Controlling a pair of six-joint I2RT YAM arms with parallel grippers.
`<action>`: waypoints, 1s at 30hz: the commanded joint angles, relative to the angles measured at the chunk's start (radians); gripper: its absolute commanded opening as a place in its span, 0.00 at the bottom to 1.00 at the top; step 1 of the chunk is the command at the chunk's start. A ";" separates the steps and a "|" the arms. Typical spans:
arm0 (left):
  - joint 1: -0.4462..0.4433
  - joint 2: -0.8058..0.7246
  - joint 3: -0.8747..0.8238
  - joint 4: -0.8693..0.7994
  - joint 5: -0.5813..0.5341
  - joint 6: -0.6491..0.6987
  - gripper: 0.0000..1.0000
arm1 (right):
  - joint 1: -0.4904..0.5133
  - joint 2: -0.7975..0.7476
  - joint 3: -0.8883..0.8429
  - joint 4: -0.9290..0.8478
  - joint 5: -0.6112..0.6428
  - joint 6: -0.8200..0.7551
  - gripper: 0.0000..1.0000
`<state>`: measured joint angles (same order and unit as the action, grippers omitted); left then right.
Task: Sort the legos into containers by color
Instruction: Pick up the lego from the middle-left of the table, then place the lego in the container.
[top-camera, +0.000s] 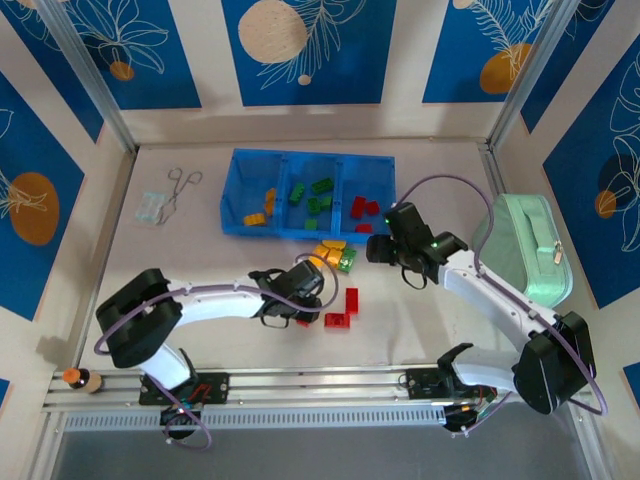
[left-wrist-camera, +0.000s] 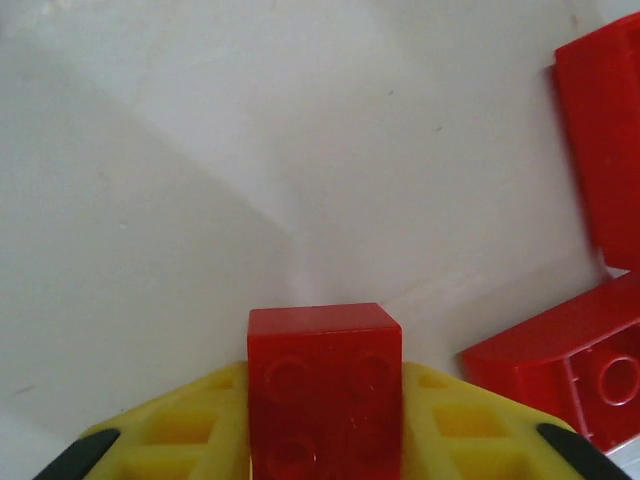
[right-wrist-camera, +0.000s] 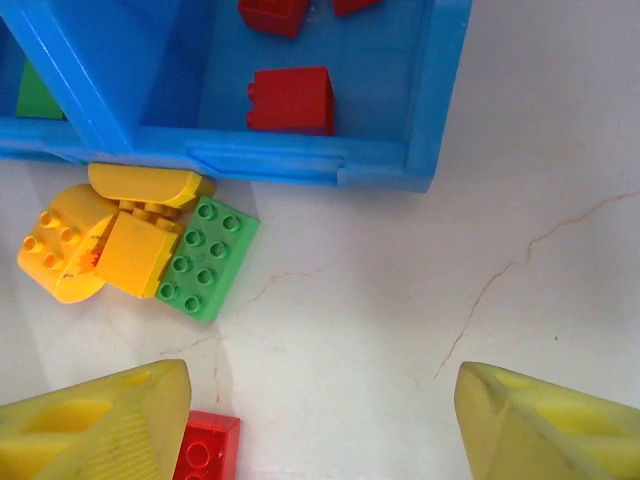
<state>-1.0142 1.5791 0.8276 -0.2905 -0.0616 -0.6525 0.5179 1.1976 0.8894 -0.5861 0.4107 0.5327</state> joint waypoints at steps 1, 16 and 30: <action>-0.008 0.016 0.084 -0.078 -0.041 0.035 0.31 | -0.016 -0.044 -0.038 0.038 -0.028 0.034 0.71; 0.161 0.324 0.835 -0.290 0.011 0.309 0.28 | -0.063 -0.147 -0.169 -0.027 -0.015 0.102 0.71; 0.269 0.815 1.544 -0.492 0.024 0.390 0.35 | -0.119 -0.301 -0.180 -0.100 -0.056 0.065 0.71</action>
<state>-0.7567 2.3901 2.3070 -0.7269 -0.0555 -0.2947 0.4046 0.9195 0.7097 -0.6518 0.3843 0.6106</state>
